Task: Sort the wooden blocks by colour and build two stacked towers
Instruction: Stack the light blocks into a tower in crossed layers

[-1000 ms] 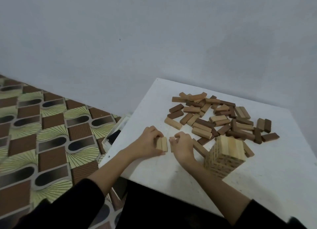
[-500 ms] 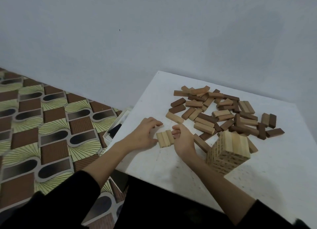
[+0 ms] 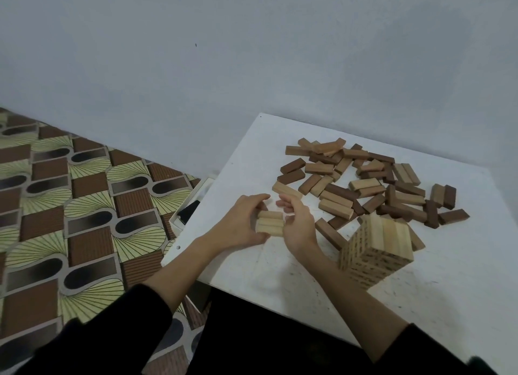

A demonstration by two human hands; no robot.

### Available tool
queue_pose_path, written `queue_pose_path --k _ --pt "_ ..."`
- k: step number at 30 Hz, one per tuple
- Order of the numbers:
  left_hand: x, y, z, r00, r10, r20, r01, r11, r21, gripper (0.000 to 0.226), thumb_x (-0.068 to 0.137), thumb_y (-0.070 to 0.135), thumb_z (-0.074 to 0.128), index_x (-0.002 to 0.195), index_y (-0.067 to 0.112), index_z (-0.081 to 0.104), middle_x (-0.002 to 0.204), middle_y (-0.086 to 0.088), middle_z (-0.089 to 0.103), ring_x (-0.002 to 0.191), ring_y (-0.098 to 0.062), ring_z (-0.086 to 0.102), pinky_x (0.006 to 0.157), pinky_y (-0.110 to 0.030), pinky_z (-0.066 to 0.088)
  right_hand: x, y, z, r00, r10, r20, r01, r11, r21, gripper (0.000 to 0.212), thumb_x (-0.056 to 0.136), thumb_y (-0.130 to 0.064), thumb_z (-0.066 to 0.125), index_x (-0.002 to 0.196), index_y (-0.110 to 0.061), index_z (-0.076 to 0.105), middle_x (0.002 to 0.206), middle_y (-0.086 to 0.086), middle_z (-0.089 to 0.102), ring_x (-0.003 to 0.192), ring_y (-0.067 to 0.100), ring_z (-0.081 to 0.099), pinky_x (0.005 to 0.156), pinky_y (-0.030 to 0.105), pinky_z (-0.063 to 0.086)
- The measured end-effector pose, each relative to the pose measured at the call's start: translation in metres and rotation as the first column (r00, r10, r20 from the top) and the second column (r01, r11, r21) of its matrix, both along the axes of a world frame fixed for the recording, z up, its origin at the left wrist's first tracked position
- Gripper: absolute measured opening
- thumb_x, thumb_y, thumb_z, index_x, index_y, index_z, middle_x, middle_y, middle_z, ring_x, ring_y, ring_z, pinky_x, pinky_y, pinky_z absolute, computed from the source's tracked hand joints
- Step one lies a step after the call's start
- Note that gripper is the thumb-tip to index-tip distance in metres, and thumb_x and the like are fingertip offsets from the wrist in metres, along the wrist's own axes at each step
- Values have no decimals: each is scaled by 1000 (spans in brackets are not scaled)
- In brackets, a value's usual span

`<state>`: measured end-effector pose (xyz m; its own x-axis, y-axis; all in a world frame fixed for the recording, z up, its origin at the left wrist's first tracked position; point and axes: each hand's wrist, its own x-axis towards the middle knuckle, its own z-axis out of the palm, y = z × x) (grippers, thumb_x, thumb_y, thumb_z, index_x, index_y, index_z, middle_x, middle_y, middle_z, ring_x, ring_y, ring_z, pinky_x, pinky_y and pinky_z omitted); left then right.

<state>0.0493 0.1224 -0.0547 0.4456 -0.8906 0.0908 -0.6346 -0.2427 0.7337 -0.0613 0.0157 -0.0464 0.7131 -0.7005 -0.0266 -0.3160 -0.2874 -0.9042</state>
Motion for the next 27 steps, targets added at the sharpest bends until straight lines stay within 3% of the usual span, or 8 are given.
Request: queue_pose_path --k 6,11,19,27 --pt "6 4 -8 992 116 -51 -120 989 -82 74 71 11 78 135 16 43 115 5 54 105 -3 39 84 2 26 -1 3 -15 996 -80 29 81 994 -68 39 89 9 43 123 -7 53 110 2 53 96 13 48 84 23 39" --pt "7 3 -13 991 123 -44 -126 988 -84 76 71 15 78 137 17 41 118 10 52 109 2 37 87 4 23 -4 6 -24 988 -122 99 135 982 -136 35 87 11 45 116 -4 57 96 2 58 86 14 54 75 7 43" --pt "6 3 -16 990 138 -33 -141 986 -90 74 70 16 78 136 19 44 116 13 54 109 15 37 88 3 25 -5 8 -23 983 -114 141 131 984 -118 28 87 8 53 111 -3 59 92 3 59 78 10 54 73 11 47" --pt "6 3 -16 991 133 -15 -134 986 -96 72 71 15 77 135 21 44 115 18 53 107 16 37 88 4 24 -5 7 -23 981 -119 153 140 981 -136 26 86 9 54 110 0 59 91 3 59 79 13 56 74 14 48"
